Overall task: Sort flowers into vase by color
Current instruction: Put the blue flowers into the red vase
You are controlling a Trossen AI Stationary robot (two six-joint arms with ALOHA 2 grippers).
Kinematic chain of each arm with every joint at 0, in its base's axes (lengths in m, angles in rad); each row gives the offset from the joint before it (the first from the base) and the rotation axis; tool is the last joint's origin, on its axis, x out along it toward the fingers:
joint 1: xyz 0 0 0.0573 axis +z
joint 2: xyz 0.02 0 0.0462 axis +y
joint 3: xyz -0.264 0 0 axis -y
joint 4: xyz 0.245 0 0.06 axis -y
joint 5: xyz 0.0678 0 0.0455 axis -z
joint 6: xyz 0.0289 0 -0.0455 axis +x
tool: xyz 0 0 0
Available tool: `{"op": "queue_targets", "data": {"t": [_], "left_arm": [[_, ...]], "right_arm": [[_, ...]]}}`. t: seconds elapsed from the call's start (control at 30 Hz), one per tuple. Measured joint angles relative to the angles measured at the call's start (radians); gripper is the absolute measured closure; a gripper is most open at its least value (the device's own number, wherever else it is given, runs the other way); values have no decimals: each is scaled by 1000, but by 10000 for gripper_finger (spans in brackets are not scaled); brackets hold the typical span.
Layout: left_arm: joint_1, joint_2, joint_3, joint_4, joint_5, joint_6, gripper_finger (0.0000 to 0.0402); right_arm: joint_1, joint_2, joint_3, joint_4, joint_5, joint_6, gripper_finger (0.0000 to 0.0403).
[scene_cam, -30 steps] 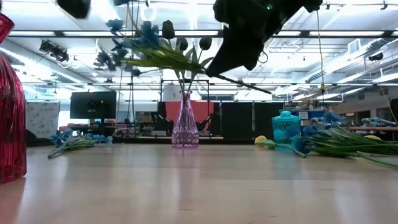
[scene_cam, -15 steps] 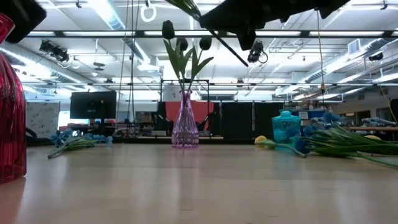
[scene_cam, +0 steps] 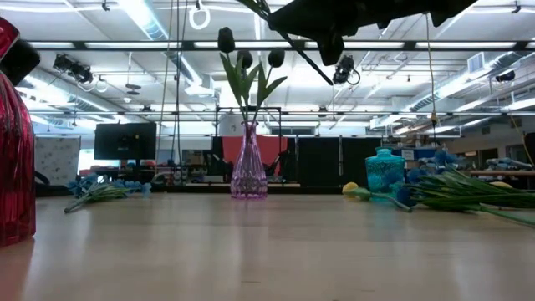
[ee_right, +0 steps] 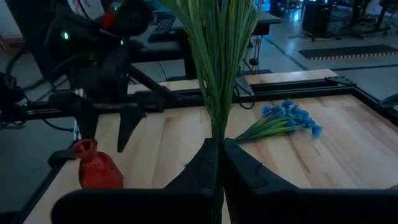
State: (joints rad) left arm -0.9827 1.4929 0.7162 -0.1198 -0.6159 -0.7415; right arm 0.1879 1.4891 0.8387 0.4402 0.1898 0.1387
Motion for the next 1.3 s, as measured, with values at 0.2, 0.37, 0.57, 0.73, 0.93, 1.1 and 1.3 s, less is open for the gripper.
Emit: {"op": "queue_targets", "data": {"t": [0.2, 0.37, 0.57, 0.73, 0.93, 1.1, 1.3], "left_arm": [[-9, 94, 0, 115, -19, -1, 131], [-3, 140, 0, 155, -34, 6, 130], [9, 181, 0, 207, -102, 28, 130], [19, 215, 0, 229, -151, 32, 132], [41, 229, 0, 220, -209, 33, 145], [79, 229, 0, 195, -251, 64, 157], [152, 229, 0, 206, -250, 163, 159]], "right_arm": [[8, 0, 0, -5, 10, 12, 383], [8, 0, 0, -9, 18, 26, 383], [8, 0, 0, -9, 26, 27, 383], [8, 0, 0, -9, 26, 27, 383], [8, 0, 0, -13, 26, 27, 383], [8, 0, 0, -9, 29, 21, 383], [6, 0, 0, 57, 29, 7, 383]]}}
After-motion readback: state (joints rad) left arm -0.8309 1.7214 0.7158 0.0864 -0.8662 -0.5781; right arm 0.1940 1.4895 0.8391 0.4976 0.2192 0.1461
